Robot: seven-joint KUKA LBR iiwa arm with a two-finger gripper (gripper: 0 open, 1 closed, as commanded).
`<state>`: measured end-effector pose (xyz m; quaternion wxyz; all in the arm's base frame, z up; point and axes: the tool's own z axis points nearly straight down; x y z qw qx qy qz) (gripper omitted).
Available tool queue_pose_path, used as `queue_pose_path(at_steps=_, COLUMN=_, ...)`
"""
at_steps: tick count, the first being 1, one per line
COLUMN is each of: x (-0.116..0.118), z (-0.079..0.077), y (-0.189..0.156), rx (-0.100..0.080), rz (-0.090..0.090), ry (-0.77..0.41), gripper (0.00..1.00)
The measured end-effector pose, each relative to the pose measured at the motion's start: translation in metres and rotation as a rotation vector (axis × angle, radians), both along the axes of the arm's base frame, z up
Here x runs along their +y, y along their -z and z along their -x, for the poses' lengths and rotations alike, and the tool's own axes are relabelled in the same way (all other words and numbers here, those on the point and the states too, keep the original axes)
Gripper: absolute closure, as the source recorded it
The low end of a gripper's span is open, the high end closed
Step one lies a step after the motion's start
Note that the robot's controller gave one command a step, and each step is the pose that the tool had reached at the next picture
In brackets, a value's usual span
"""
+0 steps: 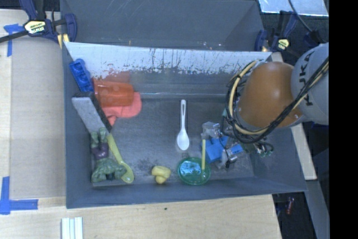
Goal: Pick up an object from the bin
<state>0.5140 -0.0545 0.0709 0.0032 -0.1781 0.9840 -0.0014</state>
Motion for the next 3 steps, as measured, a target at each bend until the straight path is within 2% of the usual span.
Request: queue_pose_path(at_steps=3, x=0.0, z=0.0, y=-0.0001, rx=0.0, rz=0.0, ry=-0.001, gripper=1.0)
